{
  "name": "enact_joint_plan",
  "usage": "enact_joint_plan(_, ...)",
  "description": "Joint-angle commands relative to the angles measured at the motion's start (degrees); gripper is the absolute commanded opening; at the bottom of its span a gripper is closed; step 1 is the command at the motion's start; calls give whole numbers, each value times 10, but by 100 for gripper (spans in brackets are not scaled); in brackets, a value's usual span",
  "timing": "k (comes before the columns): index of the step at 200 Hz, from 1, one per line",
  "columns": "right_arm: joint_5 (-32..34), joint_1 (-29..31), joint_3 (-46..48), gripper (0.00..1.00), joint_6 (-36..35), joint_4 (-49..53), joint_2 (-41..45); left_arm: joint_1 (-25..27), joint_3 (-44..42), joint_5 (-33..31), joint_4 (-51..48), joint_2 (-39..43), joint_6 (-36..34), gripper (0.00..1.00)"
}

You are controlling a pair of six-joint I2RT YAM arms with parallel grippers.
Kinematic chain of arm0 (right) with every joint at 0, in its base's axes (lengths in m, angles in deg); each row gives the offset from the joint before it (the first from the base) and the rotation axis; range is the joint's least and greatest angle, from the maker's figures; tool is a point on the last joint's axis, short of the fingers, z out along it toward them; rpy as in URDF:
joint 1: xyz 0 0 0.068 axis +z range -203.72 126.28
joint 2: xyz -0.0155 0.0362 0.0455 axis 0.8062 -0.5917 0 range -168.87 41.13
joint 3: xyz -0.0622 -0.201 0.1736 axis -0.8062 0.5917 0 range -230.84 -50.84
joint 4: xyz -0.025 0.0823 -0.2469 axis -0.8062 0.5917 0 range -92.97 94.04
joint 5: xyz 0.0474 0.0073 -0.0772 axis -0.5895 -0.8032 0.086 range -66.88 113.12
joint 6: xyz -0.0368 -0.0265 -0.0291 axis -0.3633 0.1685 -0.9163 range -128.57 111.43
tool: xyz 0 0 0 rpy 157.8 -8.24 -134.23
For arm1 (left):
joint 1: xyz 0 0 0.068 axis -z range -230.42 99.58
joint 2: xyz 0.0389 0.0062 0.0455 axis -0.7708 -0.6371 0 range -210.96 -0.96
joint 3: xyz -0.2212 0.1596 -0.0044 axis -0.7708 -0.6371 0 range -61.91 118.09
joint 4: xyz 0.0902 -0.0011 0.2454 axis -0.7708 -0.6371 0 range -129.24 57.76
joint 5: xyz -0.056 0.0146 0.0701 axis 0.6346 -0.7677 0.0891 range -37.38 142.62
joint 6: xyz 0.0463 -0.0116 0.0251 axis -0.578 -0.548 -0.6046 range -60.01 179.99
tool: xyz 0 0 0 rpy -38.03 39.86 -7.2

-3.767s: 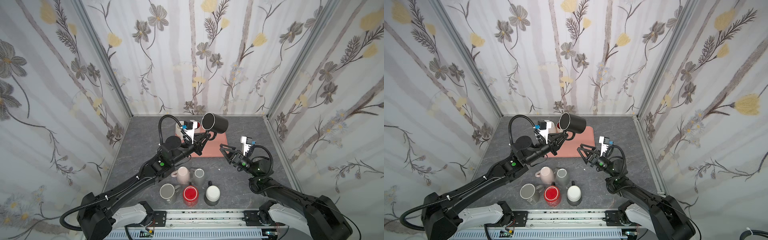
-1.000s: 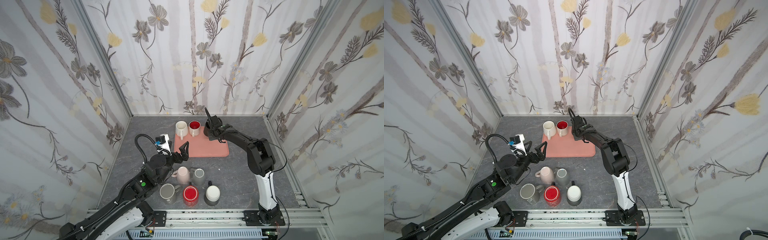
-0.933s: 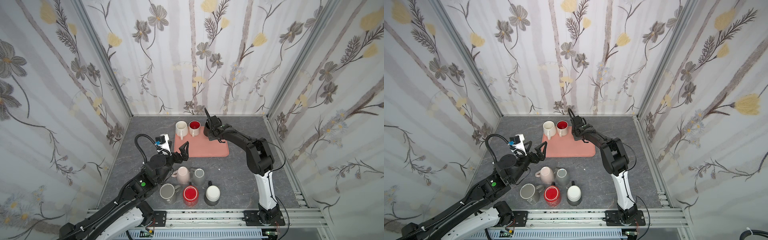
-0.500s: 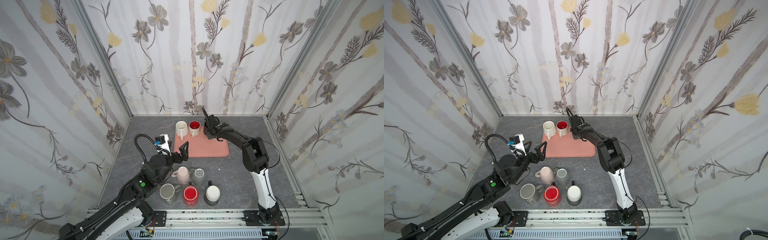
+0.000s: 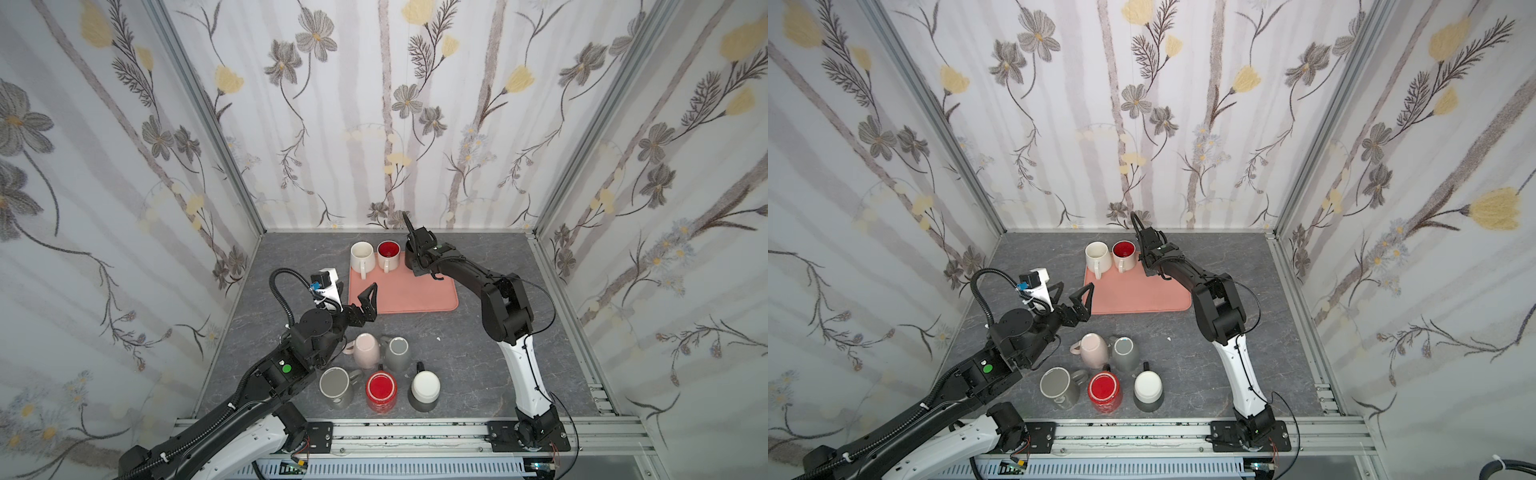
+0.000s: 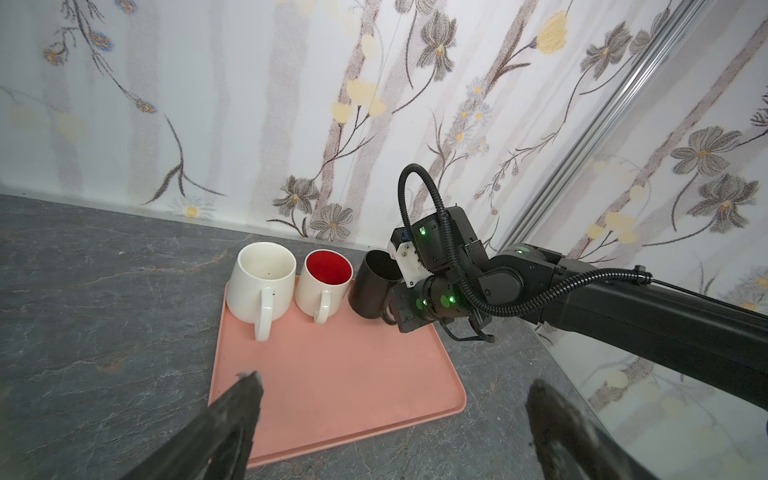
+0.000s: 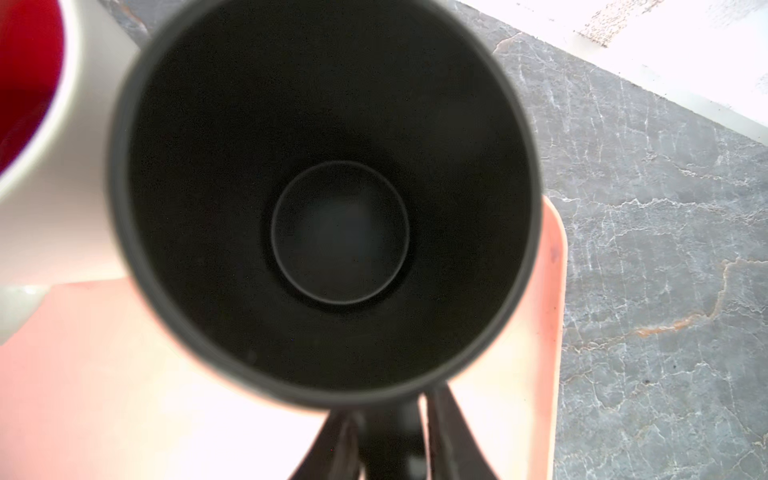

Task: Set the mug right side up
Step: 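Carry the black mug onto the tray with the right gripper while the left arm withdraws, then open the right gripper to release the black mug upright on the tray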

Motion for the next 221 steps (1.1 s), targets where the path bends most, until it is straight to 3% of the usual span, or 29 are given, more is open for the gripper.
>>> enact_joint_plan(1, -7, 1, -2, 37, 2, -8, 6, 0, 3, -11, 10, 1, 6, 100)
enact_joint_plan(52, -29, 0, 96, 59, 16, -87, 105, 0, 7, -6, 9, -6, 9, 100)
enact_joint_plan(113, -136, 10, 403, 68, 88, -236, 376, 0, 24, 5, -12, -43, 21, 100)
enact_joint_plan(160, -184, 63, 639, 82, 130, -288, 604, -1, 16, 49, -10, -77, 31, 100)
enact_joint_plan(194, -191, 112, 741, 100, 155, -287, 707, 0, 35, 99, -48, -136, 34, 100)
enact_joint_plan(221, -181, 158, 786, 100, 167, -279, 760, 16, 63, 116, -109, -180, 34, 100)
